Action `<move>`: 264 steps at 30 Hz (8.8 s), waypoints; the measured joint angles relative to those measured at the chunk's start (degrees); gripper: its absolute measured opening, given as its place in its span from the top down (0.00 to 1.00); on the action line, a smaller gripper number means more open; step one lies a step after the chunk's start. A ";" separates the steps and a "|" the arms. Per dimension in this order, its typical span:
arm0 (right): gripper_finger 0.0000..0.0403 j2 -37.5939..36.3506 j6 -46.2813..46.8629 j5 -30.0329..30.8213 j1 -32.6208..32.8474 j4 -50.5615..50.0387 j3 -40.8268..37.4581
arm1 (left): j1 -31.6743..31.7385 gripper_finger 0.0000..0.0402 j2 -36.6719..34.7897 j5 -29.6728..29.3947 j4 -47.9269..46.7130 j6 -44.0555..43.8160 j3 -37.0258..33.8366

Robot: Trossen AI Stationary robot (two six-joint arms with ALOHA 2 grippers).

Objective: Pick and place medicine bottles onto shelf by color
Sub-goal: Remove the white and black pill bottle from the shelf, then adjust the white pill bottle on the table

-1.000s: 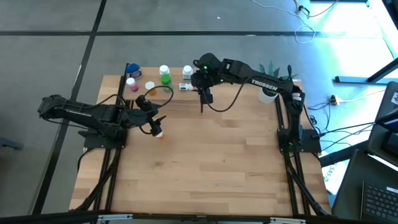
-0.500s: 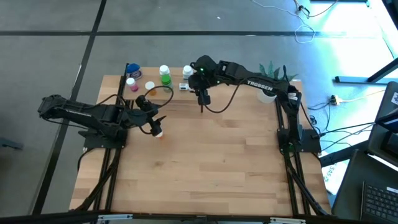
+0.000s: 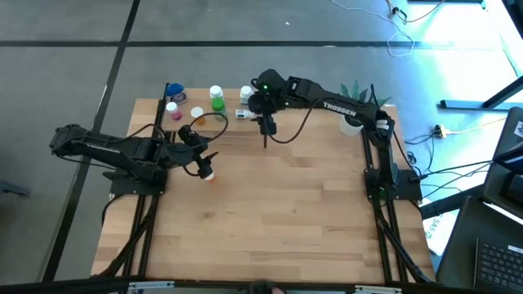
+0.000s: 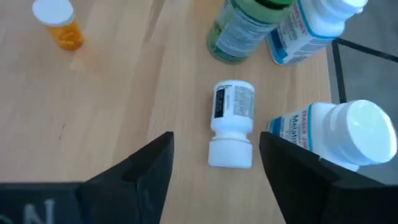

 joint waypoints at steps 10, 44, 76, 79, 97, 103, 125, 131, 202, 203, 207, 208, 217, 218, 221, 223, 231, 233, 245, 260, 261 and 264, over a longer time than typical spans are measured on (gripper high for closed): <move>0.41 2.75 -0.30 -0.18 -1.28 0.87 -0.04 | 0.00 0.36 0.01 0.00 0.01 -0.04 0.00; 0.41 6.69 2.54 0.57 -2.57 2.79 0.02 | 0.02 0.36 0.01 0.24 -0.33 -0.02 0.00; 0.61 6.73 5.93 8.65 -0.18 -5.28 3.45 | 0.00 0.36 0.01 0.22 -0.34 -0.02 -0.02; 0.62 6.69 5.93 8.60 0.64 -7.43 6.19 | 0.00 0.36 0.01 0.24 -0.35 -0.02 -0.02; 0.59 6.60 7.61 10.69 8.79 -14.48 12.22 | 0.02 0.36 0.01 0.24 1.59 5.30 -0.02; 0.59 6.60 7.63 16.06 12.01 -13.69 12.22 | 0.04 0.36 0.27 1.76 7.68 19.34 -0.07; 0.59 6.60 16.85 22.90 14.70 -21.64 12.22 | 2.29 0.36 2.88 4.59 20.50 32.70 -0.07; 0.59 6.60 24.31 18.98 15.26 -30.99 12.22 | 2.29 0.36 2.85 4.50 19.85 32.79 -0.07; 0.56 7.84 46.14 -3.76 17.65 -45.14 -19.12 | -8.74 0.36 2.63 7.26 16.35 30.89 -0.04; 0.55 7.84 46.12 -3.76 17.65 -45.13 -19.12 | -8.74 0.36 2.63 7.26 16.35 30.87 -0.04; 0.50 7.84 46.06 -3.76 17.69 -44.67 -19.12 | -8.74 0.36 2.63 7.23 16.04 30.88 -0.02; 0.49 7.84 45.99 -3.76 17.69 -44.51 -19.12 | -8.74 0.36 2.63 7.23 15.87 30.88 -0.02; 0.45 7.84 45.99 -3.74 17.69 -44.50 -19.12 | -8.75 0.36 2.63 7.25 15.83 30.86 -0.02; 0.45 7.84 45.99 -3.74 17.69 -44.51 -19.12 | -8.74 0.36 2.63 7.24 15.83 30.66 -0.02; 0.45 7.75 45.44 -3.71 17.69 -44.51 -19.12 | -8.74 0.36 2.63 7.23 15.68 29.04 -0.02; 0.45 7.50 45.11 -3.09 17.73 -44.28 -19.10 | -8.74 0.36 2.61 7.24 14.70 28.14 0.00; 0.45 1.67 47.00 8.22 20.20 -40.73 -19.08 | -8.74 0.36 2.61 7.23 12.53 25.01 0.00; 0.45 -0.65 47.84 9.76 20.99 -38.94 -19.06 | -8.74 0.36 2.61 7.25 13.24 24.96 0.00; 0.45 -15.27 48.04 18.35 26.30 -30.60 -19.06 | -6.51 0.36 10.33 7.54 26.19 26.74 0.13; 0.45 -27.76 46.44 23.86 32.67 -27.37 -19.04 | -5.49 0.36 32.27 14.97 41.76 24.43 7.21; 0.45 -28.51 46.14 23.85 33.02 -27.32 -19.04 | -5.19 0.36 33.50 15.60 41.93 23.59 7.81; 0.45 -30.45 44.75 23.83 34.17 -26.46 -19.04 | -4.79 0.36 37.11 15.74 43.33 22.24 9.15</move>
